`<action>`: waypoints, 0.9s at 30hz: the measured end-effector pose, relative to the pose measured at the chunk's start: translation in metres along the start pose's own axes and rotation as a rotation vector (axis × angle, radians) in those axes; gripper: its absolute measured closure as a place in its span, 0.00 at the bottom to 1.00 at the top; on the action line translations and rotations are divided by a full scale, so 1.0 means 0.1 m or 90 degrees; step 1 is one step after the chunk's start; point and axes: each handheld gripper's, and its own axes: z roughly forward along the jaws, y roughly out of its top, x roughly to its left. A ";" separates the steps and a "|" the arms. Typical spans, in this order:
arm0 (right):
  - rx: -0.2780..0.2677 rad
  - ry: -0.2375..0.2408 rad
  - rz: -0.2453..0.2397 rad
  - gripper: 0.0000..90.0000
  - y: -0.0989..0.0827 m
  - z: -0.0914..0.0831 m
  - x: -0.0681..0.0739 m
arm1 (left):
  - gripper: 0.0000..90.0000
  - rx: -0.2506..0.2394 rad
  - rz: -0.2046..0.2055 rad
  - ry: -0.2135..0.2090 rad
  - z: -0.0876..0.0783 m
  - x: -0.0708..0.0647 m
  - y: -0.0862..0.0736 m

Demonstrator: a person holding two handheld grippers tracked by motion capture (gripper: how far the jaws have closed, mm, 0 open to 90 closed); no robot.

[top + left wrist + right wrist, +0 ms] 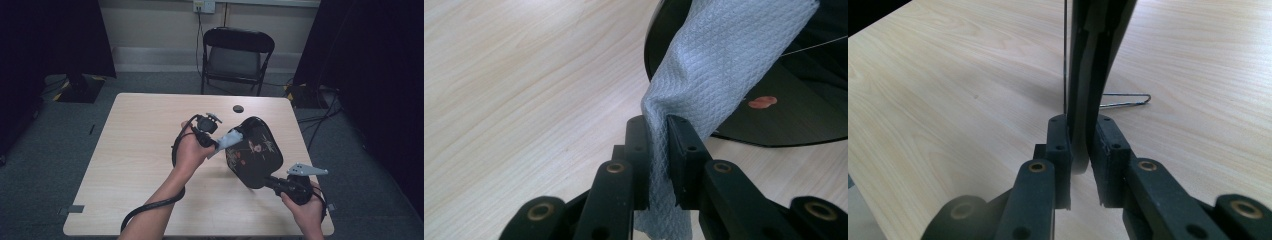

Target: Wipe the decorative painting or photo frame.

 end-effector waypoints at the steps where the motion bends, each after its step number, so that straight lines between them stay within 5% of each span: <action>1: -0.001 0.001 0.001 0.89 0.00 0.00 0.00 | 0.89 -0.003 0.001 0.003 -0.04 0.00 0.00; 10: 0.001 -0.001 -0.001 0.89 0.01 0.00 0.00 | 0.90 -0.074 0.002 -0.007 -0.54 -0.03 0.11; 17: 0.001 -0.002 -0.001 0.89 0.01 0.00 0.00 | 0.90 -0.135 0.004 0.021 -0.87 -0.06 0.35; 20: 0.001 -0.002 0.000 0.89 0.00 0.00 0.00 | 0.90 -0.128 0.007 0.033 -0.81 -0.09 0.47; 27: 0.002 -0.003 -0.001 0.89 0.01 0.01 0.00 | 0.90 -0.081 0.012 0.025 -0.37 -0.15 0.51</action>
